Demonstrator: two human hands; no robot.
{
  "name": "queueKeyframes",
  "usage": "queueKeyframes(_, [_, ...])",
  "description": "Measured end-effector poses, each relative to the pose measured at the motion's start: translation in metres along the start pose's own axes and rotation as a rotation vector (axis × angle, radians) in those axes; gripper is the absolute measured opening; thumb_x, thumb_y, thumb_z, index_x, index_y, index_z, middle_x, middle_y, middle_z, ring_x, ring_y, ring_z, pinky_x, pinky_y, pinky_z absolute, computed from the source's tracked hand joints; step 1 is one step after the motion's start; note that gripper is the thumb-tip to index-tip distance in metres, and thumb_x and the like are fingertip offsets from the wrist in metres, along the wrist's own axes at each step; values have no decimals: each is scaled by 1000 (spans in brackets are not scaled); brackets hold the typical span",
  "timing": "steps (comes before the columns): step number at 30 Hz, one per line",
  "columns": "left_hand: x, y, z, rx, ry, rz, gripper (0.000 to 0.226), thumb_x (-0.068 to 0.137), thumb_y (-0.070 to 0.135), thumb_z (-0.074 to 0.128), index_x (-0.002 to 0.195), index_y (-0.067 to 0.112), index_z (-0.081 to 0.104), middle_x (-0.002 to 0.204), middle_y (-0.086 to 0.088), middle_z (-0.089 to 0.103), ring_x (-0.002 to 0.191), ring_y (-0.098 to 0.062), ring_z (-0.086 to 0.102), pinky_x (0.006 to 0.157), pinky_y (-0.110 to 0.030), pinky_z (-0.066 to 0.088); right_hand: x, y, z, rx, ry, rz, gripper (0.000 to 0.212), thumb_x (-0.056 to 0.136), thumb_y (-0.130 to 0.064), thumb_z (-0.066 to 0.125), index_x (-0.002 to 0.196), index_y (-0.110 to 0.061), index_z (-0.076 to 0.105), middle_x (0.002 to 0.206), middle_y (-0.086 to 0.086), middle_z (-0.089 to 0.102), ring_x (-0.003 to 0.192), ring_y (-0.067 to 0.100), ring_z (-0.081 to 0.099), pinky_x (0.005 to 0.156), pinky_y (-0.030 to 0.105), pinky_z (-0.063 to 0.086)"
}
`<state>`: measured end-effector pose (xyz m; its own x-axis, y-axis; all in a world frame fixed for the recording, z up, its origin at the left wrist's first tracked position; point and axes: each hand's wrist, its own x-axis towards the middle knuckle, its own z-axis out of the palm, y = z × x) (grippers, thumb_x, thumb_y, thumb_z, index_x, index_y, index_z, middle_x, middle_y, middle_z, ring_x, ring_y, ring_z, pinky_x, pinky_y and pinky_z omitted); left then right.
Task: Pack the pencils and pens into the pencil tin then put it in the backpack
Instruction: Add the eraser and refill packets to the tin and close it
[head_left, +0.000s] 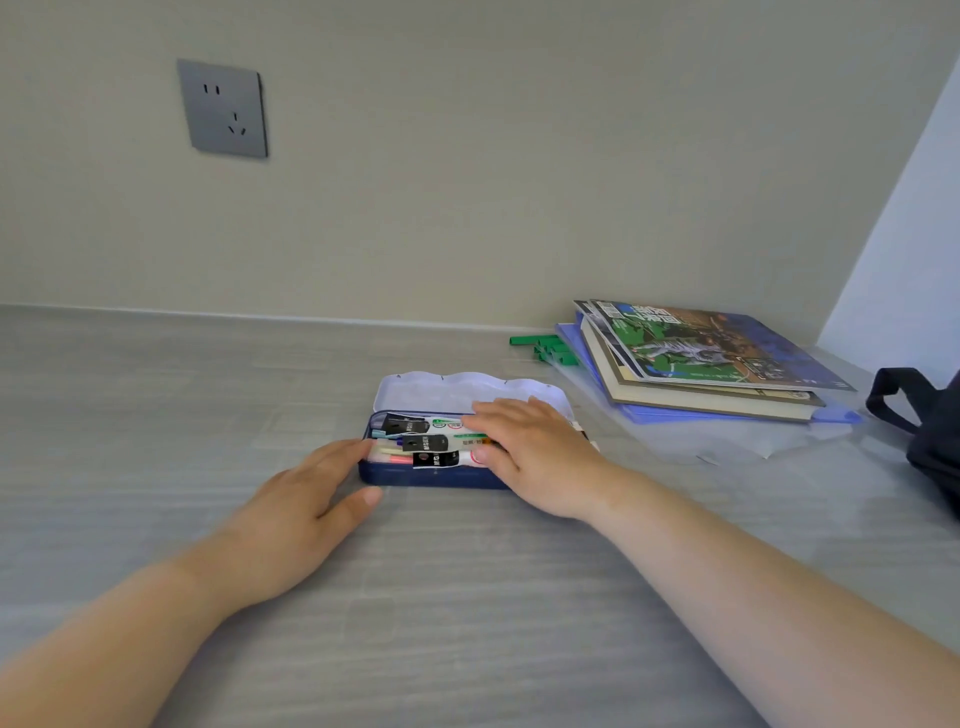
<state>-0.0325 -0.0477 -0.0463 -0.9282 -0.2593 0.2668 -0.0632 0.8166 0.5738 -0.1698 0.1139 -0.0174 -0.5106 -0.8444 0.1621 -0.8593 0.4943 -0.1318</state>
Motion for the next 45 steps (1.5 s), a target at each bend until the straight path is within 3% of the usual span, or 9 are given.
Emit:
queueKeyframes(9, [0, -2, 1, 35, -37, -18, 105, 46, 67, 13, 140, 21, 23, 150, 7, 26, 137, -7, 24, 93, -3, 11, 16, -11, 6, 80, -65, 9, 38, 97, -23, 34, 132, -10, 42, 142, 9, 42, 133, 24, 33, 110, 34, 25])
queueKeyframes(12, [0, -3, 1, -22, 1, -6, 96, 55, 65, 24, 139, 20, 26, 141, 12, 32, 129, -3, 29, 92, -4, 14, 9, -5, 0, 77, 18, 22, 41, 97, -24, 36, 136, -13, 37, 151, 7, 30, 139, 17, 23, 112, 27, 13])
queueKeyframes(17, [13, 5, 2, -29, 128, -2, 61, 88, 42, 42, 141, 21, 23, 153, 5, 19, 141, -10, 17, 102, -11, 12, -3, 11, -7, 158, -71, 27, 32, 95, -25, 39, 121, -12, 54, 125, 5, 56, 121, 22, 43, 100, 31, 34])
queueKeyframes(20, [28, 17, 6, 137, 19, 21, 83, 69, 63, 24, 142, 23, 18, 155, 5, 14, 141, -12, 17, 112, -23, 15, -5, 16, -8, 197, -63, 37, 33, 94, -26, 43, 123, -14, 53, 127, 2, 55, 122, 18, 43, 103, 29, 34])
queueKeyframes(26, [39, 14, 23, 351, 4, 137, 130, 35, 86, -26, 139, 30, 28, 152, 10, 26, 140, -7, 23, 111, -21, 10, 15, 47, -22, 359, 208, 267, 37, 94, -24, 44, 130, -13, 46, 142, 4, 43, 132, 17, 36, 103, 23, 28])
queueKeyframes(30, [43, 7, 23, 518, 54, 222, 89, 79, 63, -14, 113, 29, 61, 122, 10, 64, 108, -4, 62, 89, -10, 34, 46, 81, -21, 442, 81, 474, 42, 96, -22, 39, 136, -10, 36, 148, 8, 36, 134, 22, 35, 108, 28, 27])
queueKeyframes(32, [45, 4, 24, 549, 46, 227, 71, 92, 48, 0, 100, 27, 68, 103, 8, 74, 89, -7, 71, 87, -21, 32, 60, 89, -18, 423, 16, 463, 43, 96, -20, 38, 137, -9, 34, 149, 8, 34, 136, 22, 32, 110, 29, 24])
queueKeyframes(41, [48, -1, 31, 610, 74, 216, 70, 93, 44, 2, 98, 25, 70, 101, 6, 75, 88, -11, 72, 84, -23, 31, 97, 80, -22, 324, -167, 409, 36, 93, -31, 45, 118, -8, 57, 130, 7, 55, 121, 23, 48, 100, 27, 35])
queueKeyframes(45, [48, -2, 32, 611, 104, 241, 71, 93, 45, 2, 98, 25, 70, 100, 6, 75, 90, -12, 71, 84, -22, 31, 103, 78, -34, 338, -132, 372, 30, 90, -29, 51, 111, -10, 61, 105, 4, 60, 102, 18, 54, 87, 26, 39])
